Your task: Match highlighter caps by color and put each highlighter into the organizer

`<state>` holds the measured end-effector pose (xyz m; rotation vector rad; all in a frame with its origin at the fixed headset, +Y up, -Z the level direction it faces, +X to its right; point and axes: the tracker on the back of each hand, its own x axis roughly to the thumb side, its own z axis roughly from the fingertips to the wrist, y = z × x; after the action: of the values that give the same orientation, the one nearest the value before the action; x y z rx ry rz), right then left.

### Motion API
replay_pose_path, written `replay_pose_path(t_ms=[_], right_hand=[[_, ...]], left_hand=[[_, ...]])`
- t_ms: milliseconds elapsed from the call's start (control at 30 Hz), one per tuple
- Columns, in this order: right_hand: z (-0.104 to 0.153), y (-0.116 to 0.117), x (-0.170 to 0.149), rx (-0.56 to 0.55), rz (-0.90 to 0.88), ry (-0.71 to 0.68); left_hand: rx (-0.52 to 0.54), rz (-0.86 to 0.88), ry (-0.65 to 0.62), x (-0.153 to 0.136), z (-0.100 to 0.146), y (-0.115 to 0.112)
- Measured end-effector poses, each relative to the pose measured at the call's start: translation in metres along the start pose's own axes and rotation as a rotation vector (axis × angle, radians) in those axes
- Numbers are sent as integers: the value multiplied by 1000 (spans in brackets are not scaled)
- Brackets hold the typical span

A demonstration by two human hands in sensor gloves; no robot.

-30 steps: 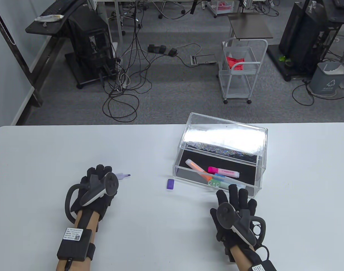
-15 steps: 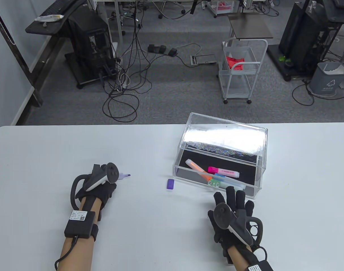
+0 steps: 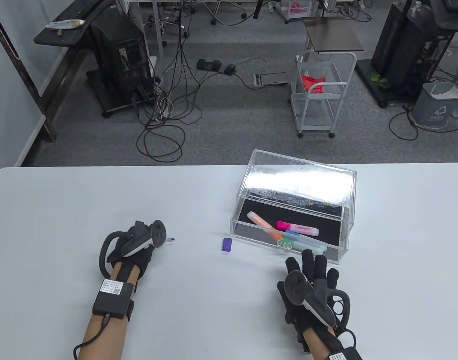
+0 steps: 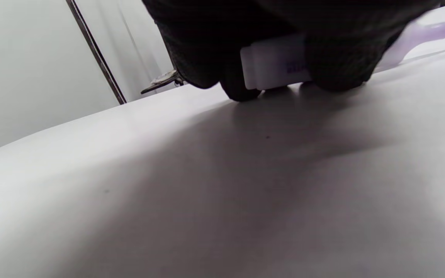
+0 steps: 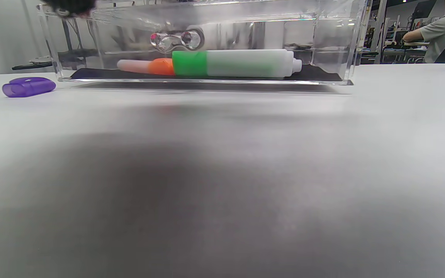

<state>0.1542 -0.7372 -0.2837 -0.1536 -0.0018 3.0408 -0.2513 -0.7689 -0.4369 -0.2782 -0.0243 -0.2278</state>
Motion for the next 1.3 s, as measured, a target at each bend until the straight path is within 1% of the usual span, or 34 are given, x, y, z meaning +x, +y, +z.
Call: replay_pose_path(t_ms=[133,200,300,467,533,633,667,733,833,900,1033,1200,1300], right_hand=[[-1,1,0,3,-15,0],[-1,1,0,5,-21,-3],[-2,1,0,4,-24,-7],[-3,2,0,2,-30,-11],[-4,2,-1,6,-32,-9],[-2,4,-1,14,-30,-15],[-1,5,-1,22,-26,-19],[0,7,2,33,-22,-31],[0,8,7,38,-22,-51],[0,9,9,27,-18,-72],[0,11,12,28,-25,-96],[-1,14,15,52,-31,-120],[-2,14,19,80,-66,-134]], left_hand=[[43,67,-31,-6,7,2],[81,66,-42,-10,15,7],[109,57,-57,-13,28,15],[124,76,-73,-14,56,30],[142,106,-88,-11,72,35],[131,116,-102,-8,91,39],[143,129,-110,-6,99,41],[136,162,-119,-4,112,42],[149,185,-132,1,131,42],[104,210,-143,5,140,39],[118,221,-132,8,157,34],[129,251,-125,9,173,25],[142,271,-127,8,175,17]])
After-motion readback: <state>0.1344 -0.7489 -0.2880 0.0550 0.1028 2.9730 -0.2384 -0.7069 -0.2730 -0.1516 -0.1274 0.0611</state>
